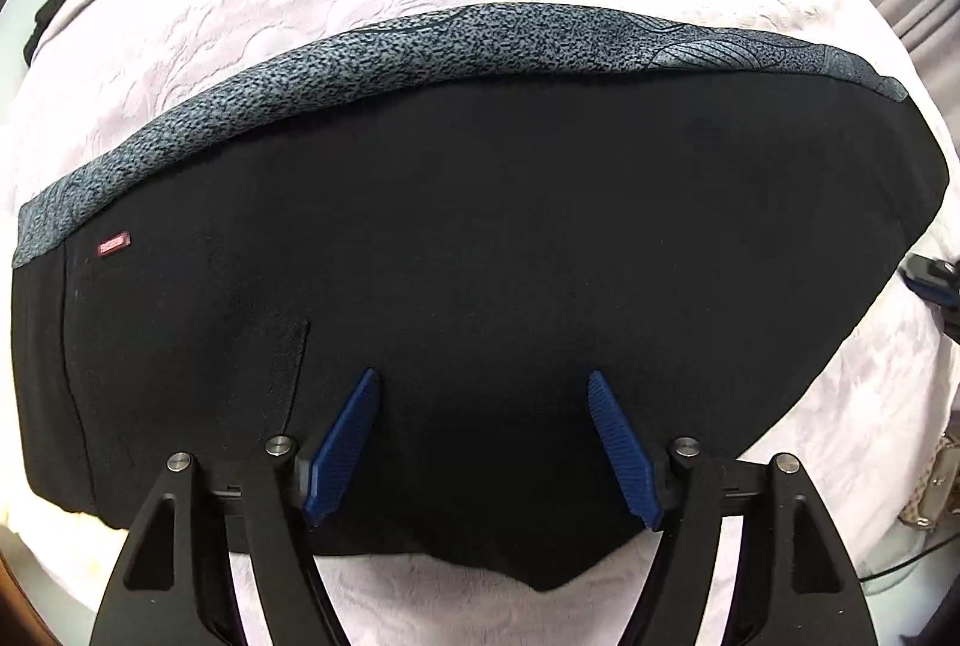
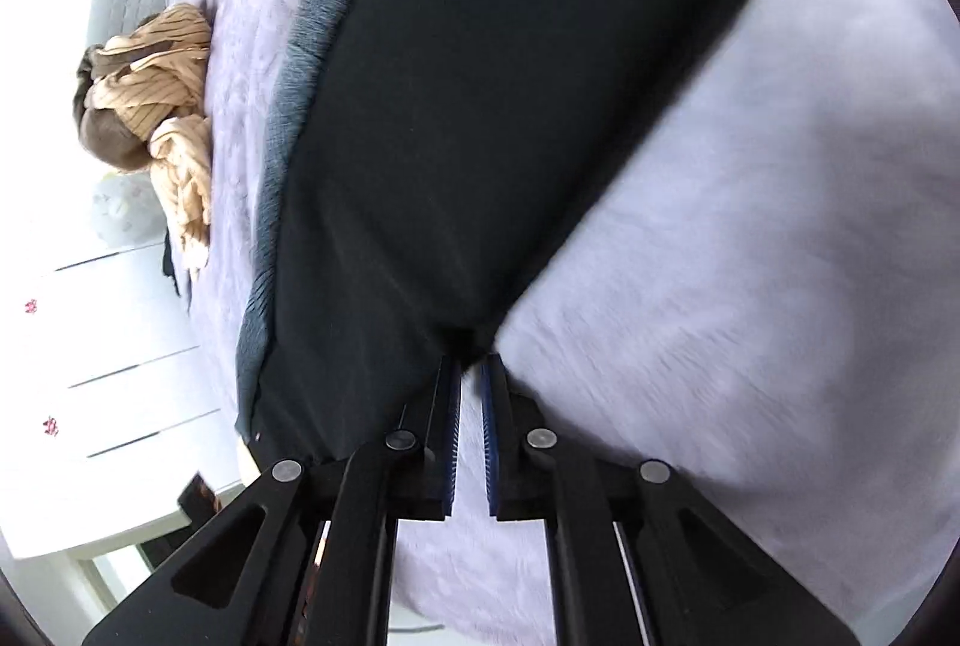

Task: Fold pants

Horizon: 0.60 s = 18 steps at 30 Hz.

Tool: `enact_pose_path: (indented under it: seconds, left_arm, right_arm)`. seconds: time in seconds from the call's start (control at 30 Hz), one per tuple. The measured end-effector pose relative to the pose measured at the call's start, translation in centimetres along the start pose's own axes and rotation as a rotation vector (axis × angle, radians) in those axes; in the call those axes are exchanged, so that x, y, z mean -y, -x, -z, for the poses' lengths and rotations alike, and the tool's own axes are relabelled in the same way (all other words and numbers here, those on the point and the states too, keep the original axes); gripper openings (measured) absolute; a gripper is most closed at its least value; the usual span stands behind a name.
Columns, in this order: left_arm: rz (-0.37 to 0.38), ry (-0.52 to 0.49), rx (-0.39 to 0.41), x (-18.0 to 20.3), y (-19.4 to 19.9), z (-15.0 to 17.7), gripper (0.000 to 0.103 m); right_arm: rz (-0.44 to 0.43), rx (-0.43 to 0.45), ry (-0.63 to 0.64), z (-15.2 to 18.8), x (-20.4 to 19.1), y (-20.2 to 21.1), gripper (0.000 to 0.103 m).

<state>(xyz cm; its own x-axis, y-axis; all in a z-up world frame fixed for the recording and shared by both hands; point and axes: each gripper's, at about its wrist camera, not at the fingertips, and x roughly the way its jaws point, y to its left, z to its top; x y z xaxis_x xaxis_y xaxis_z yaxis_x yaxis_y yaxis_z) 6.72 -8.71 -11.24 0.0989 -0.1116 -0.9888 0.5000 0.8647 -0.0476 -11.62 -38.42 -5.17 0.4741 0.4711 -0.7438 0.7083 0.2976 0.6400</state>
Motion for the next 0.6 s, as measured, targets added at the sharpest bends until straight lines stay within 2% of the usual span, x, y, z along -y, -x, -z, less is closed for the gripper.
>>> enact_pose_path:
  seconds: [0.07, 0.13, 0.17, 0.2, 0.27, 0.33, 0.37, 0.4, 0.5, 0.57, 0.6]
  left_arm:
    - [0.008, 0.009, 0.018, 0.0, 1.2, -1.4, 0.073]
    - [0.022, 0.008, 0.042, 1.1, 1.7, -3.1, 0.073]
    - [0.029, 0.005, 0.05, 1.5, 1.8, -3.6, 0.073]
    - [0.041, 0.001, 0.057, 2.3, 1.9, -4.4, 0.073]
    - [0.06, -0.007, 0.06, 3.7, 1.7, -5.5, 0.073]
    - [0.086, -0.014, 0.062, 5.3, 1.4, -6.4, 0.073]
    - [0.098, -0.02, 0.065, 6.2, 1.3, -6.8, 0.073]
    - [0.106, -0.028, 0.066, 7.1, 1.2, -7.1, 0.073]
    - [0.12, -0.065, 0.046, 9.3, 0.3, -7.1, 0.073]
    - [0.086, -0.093, 0.003, 8.9, -1.4, -6.2, 0.073]
    - [0.07, -0.107, 0.013, 9.0, -1.5, -5.7, 0.073]
  right_arm:
    - [0.057, 0.067, 0.053, -1.4, 0.1, 3.0, 0.018]
    - [0.092, 0.183, 0.048, -3.8, 1.8, 7.0, 0.035]
    - [0.111, 0.234, 0.024, -5.2, 2.3, 8.3, 0.055]
    - [0.122, 0.27, -0.002, -6.2, 3.0, 9.4, 0.063]
    - [0.119, 0.307, -0.073, -8.8, 4.9, 10.8, 0.063]
    - [0.089, 0.313, -0.112, -10.6, 6.2, 10.9, 0.059]
    - [0.077, 0.308, -0.121, -11.4, 6.5, 10.6, 0.041]
    - [0.091, 0.291, -0.129, -12.2, 6.8, 9.9, 0.005]
    - [0.17, 0.268, -0.095, -11.9, 7.4, 8.4, 0.005]
    - [0.165, 0.263, -0.097, -11.1, 8.3, 8.2, 0.005]
    - [0.161, 0.258, -0.102, -10.8, 8.6, 8.3, 0.005]
